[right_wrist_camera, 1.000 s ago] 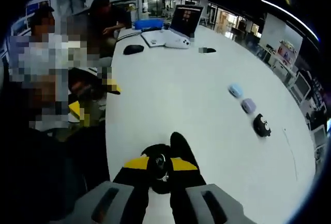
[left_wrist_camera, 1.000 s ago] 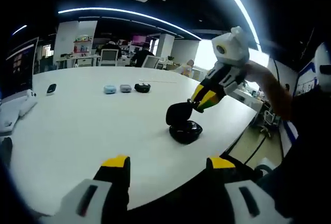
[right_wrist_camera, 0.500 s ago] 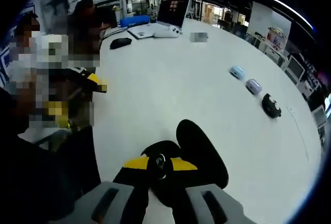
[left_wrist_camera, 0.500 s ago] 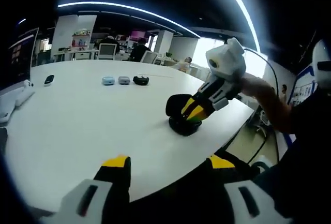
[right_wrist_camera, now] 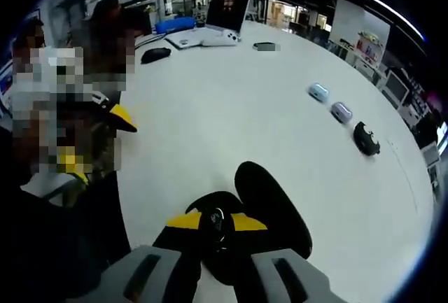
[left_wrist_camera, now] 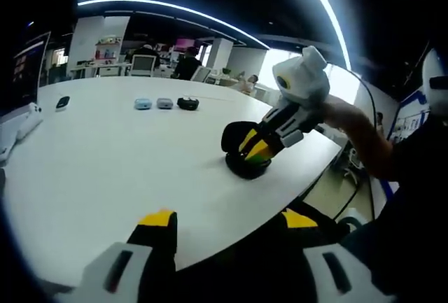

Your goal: Pick up the earbuds from the table and place the earbuds into the earbud case

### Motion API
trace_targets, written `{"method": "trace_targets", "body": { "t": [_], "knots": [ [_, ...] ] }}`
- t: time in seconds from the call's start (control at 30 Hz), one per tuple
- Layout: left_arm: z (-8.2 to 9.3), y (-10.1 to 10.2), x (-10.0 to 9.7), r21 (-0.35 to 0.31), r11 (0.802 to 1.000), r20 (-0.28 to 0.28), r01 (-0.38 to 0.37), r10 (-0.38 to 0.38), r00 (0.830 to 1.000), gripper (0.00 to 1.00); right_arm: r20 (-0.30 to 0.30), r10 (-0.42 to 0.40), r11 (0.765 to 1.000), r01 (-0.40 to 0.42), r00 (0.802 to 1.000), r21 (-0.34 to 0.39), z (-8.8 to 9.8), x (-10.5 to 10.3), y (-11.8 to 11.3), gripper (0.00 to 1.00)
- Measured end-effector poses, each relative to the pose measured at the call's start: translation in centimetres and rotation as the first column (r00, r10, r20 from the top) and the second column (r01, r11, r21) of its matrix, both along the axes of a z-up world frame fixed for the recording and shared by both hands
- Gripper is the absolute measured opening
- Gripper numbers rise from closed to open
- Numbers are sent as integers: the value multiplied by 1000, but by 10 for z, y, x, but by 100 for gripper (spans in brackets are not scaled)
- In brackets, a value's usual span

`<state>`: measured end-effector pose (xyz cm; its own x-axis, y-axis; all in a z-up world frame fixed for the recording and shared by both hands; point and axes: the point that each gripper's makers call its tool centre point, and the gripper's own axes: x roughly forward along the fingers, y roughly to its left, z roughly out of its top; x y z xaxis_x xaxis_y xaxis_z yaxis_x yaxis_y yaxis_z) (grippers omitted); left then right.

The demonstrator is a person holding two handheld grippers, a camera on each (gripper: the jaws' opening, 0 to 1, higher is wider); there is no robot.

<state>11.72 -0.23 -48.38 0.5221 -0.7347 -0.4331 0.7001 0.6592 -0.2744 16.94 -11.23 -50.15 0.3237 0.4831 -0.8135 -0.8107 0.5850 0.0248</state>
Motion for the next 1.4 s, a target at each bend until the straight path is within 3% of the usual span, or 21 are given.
{"method": "trace_targets", "body": {
  "t": [0.67,0.73,0.77,0.8,1.03,1.17,1.23,1.4],
  "knots": [
    [-2,-4,-2,-5,1000,-9,9,-9,1000,60,54,24,999,-26,998,36,8,-9,-2,16],
    [-2,-5,-3,-2,1000,-9,11,-11,1000,59,98,110,993,-114,989,38,14,-17,-3,23],
    [-2,-5,-3,-2,1000,-9,12,-12,1000,59,88,133,991,-135,987,21,13,-24,-8,27],
    [-2,-5,-4,-1,1000,-9,13,-13,1000,59,85,138,990,-139,987,7,13,-27,-12,30],
    [-4,-10,-4,7,1000,-16,19,-19,1000,59,237,216,974,-190,947,-127,25,-23,-43,41],
    [-2,-15,-5,13,999,-15,31,-30,999,59,325,264,958,-208,908,-199,33,-15,-50,64],
    [-2,-17,-5,19,999,-15,34,-34,999,59,333,290,949,-223,897,-225,33,-13,-50,70],
    [0,-23,-6,29,999,-12,43,-43,999,59,323,345,929,-273,881,-250,25,0,-41,71]
  ]
}}
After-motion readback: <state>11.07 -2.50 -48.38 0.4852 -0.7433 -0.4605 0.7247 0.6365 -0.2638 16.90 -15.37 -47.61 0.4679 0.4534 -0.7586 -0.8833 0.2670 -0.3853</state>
